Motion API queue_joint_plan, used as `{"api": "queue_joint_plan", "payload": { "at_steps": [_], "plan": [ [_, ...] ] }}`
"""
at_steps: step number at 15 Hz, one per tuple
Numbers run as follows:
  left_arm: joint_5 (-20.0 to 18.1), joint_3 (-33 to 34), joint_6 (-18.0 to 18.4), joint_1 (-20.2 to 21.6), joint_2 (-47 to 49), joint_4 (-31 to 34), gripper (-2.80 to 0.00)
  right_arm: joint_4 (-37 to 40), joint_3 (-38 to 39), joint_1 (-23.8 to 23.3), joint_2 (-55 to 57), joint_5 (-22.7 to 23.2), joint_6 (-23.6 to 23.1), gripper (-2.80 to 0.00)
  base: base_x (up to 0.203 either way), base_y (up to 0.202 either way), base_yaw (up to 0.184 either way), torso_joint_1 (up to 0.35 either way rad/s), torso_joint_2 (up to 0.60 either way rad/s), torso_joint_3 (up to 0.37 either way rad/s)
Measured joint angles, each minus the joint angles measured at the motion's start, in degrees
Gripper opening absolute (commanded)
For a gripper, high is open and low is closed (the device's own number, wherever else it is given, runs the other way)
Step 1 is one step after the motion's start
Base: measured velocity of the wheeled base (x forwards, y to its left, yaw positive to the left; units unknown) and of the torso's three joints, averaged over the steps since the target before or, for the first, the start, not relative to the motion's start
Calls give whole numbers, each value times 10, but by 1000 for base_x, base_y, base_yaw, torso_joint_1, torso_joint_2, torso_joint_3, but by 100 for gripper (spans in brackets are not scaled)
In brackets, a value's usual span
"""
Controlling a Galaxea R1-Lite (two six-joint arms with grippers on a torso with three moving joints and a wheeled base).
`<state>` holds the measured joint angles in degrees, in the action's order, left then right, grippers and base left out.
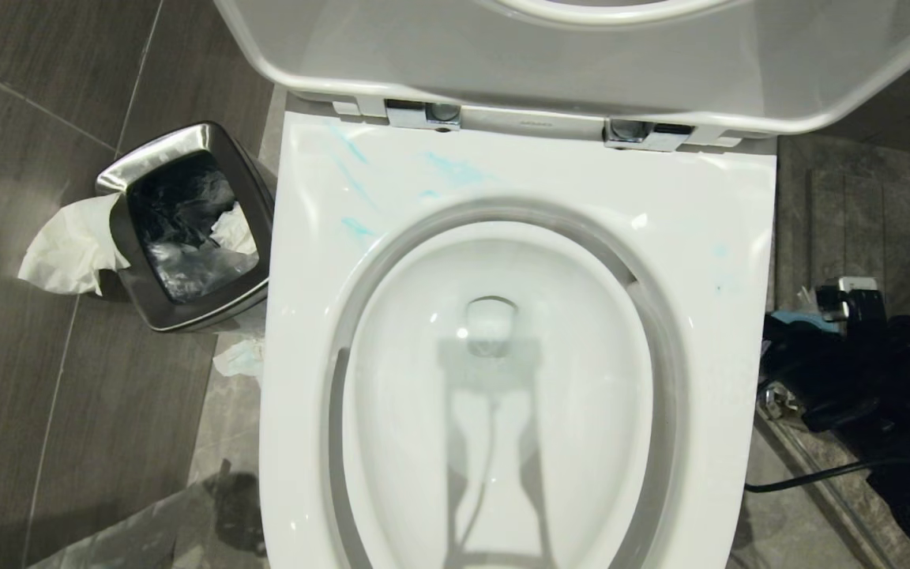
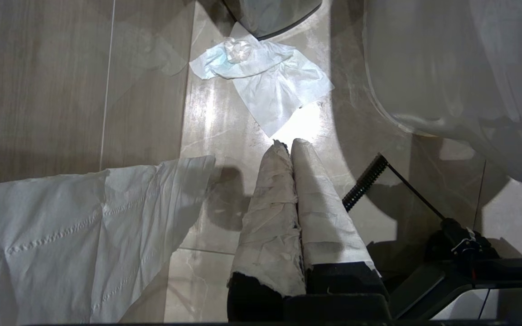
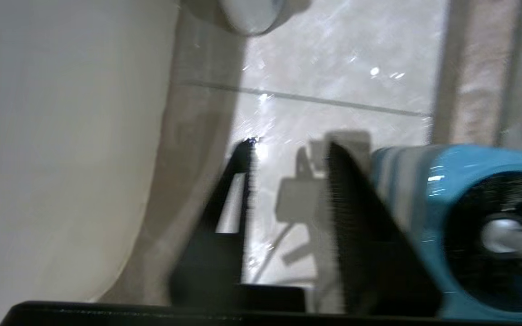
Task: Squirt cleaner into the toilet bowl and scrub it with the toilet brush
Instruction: Pour in the cleaning agent
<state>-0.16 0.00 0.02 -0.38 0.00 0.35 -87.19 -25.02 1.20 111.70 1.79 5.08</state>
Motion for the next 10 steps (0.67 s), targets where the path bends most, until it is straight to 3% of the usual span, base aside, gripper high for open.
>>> {"api": "queue_joint_plan", "payload": {
  "at_steps": [4,10],
  "plan": [
    [0,0,0,0,0,0,-280,0,-16,16,28,0,-28,0,0,0,0,0,0,0],
    [0,0,0,0,0,0,-280,1,-135,22,111,-6,-43,0,0,0,0,0,0,0]
  ]
}}
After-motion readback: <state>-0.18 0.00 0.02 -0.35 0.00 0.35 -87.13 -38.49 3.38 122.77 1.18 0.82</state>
